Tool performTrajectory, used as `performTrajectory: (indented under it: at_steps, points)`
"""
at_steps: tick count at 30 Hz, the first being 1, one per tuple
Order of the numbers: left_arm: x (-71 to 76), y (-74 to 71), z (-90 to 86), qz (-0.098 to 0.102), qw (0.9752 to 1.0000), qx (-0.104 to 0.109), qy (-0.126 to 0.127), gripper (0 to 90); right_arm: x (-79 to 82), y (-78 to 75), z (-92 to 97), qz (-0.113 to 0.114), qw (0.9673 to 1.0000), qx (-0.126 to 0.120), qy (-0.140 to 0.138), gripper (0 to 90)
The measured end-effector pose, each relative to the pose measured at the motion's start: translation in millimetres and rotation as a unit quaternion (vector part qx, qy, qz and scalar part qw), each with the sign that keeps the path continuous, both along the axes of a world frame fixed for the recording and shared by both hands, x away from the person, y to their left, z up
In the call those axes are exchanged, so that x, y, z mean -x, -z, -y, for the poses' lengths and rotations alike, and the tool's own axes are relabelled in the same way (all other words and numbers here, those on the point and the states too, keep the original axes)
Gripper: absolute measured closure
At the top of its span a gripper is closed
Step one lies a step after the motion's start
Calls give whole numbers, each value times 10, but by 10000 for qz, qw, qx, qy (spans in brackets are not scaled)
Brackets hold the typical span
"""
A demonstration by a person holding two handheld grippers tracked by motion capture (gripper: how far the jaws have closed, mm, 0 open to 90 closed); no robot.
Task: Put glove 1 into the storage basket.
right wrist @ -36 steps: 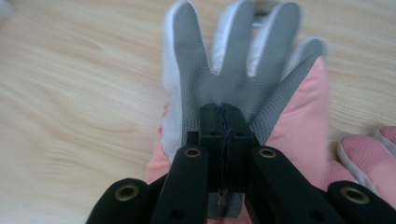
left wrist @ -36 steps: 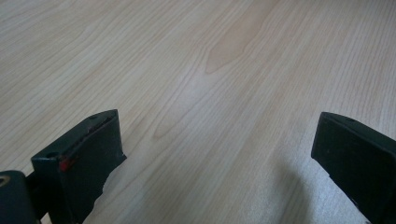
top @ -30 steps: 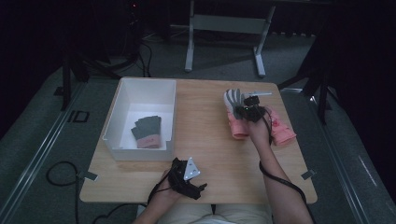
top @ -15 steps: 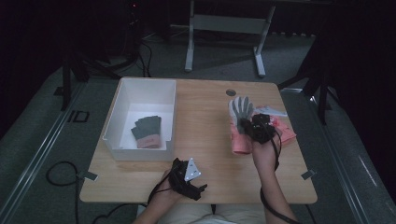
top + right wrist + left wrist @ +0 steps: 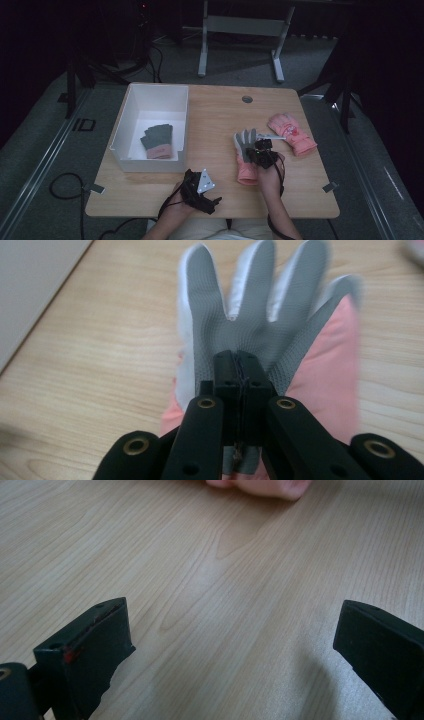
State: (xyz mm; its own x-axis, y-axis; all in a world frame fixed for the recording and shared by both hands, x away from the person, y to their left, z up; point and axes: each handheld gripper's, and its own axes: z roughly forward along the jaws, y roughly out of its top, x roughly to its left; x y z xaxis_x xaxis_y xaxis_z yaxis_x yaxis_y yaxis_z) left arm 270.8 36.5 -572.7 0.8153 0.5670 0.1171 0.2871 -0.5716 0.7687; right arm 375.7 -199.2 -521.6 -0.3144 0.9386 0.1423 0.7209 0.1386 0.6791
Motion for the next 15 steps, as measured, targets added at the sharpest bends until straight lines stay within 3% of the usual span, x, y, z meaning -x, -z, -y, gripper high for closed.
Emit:
performTrajectory:
  at_steps: [2,7,11,12,15]
  points:
    - [4,4,6,-11,10000,-2,17,18,-18,34,-23,-30,10000,-20,0,886]
    - [-5,8,-9,-15,10000,18,7,19,-45,146,-113,-3,9995,250,-183,883]
    - [-8,10,-6,-7,10000,-8,11,18,-67,157,-105,-65,9998,114,-142,878]
    - [-8,10,-4,-4,10000,-9,16,18,-75,157,-130,-19,9994,249,-241,877]
    - [-12,16,-1,-11,10000,-14,10,19,-81,164,-142,2,9991,311,-296,866]
